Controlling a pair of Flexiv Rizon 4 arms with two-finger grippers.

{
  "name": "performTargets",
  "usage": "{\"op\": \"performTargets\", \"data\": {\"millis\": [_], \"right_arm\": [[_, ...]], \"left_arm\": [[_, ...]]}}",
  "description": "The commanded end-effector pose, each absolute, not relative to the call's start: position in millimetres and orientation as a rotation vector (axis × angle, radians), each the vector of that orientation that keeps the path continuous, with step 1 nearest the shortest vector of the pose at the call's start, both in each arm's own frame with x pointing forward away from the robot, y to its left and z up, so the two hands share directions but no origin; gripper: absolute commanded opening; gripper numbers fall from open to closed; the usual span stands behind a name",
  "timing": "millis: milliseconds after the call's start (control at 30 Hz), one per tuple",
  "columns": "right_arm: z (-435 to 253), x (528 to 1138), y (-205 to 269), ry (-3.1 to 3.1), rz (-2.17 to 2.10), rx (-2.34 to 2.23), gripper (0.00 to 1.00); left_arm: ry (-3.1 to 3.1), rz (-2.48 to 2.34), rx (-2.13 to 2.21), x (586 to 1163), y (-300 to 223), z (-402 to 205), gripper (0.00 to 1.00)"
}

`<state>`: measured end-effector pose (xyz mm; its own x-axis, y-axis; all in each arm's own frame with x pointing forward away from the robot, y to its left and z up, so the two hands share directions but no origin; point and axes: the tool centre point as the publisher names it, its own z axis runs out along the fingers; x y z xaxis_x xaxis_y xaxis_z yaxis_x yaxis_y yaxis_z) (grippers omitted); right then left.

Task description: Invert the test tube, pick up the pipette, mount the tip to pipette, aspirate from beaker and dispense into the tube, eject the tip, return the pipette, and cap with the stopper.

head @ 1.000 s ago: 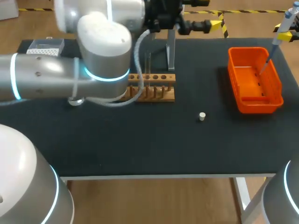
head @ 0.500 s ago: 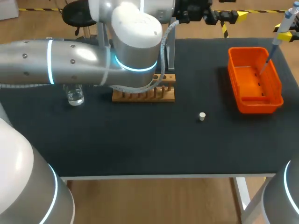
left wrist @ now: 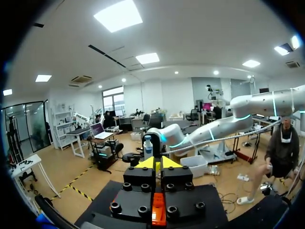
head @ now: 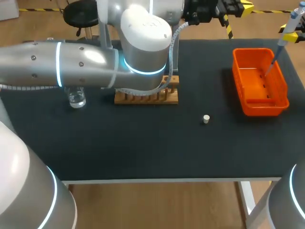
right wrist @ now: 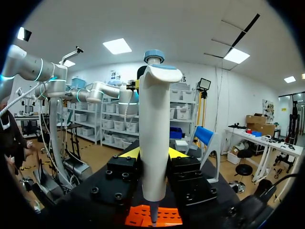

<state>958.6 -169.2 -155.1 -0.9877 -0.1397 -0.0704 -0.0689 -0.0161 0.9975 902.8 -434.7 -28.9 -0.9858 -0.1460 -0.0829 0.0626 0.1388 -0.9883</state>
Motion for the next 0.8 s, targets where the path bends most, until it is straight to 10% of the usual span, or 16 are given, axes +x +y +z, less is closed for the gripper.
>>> {"op": "performTargets", "data": {"millis": [33, 800], "right_arm": [[-155.2, 959.8, -170.4, -2.168, -2.189, 0.234, 0.00], [-155.2, 959.8, -170.4, -2.168, -2.189, 0.234, 0.00]], "left_arm": [[2.238, -1.965, -0.086, 902.8, -436.4, -30.1, 0.00], [2.200, -2.018, -0.031, 926.6, -510.0, -31.8, 0.00]]}}
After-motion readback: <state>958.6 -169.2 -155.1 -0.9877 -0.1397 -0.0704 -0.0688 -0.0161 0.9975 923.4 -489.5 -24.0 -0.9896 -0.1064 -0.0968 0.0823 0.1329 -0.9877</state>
